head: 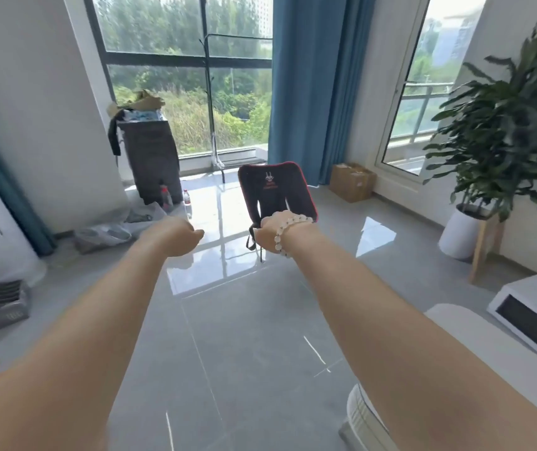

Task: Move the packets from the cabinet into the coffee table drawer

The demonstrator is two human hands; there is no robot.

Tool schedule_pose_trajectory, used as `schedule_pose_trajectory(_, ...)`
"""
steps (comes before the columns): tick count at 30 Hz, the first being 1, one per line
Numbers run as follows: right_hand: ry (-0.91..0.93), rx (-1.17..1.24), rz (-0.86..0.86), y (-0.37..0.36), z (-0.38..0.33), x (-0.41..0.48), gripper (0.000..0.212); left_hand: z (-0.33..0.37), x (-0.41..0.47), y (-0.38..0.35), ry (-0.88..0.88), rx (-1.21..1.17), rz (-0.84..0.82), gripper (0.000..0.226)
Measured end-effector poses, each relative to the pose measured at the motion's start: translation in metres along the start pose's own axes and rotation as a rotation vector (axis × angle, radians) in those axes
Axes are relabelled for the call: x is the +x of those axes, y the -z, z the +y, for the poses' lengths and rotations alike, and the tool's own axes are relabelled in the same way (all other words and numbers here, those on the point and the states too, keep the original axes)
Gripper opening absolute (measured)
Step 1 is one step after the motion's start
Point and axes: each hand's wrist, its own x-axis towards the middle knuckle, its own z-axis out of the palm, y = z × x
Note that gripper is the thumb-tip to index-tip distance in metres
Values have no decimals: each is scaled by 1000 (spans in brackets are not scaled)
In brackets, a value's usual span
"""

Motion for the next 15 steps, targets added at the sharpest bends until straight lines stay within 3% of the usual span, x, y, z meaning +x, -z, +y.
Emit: schedule_pose_trajectory(15,391,-13,-25,9,-178,161,36,-183,58,-3,433,-69,-44,41)
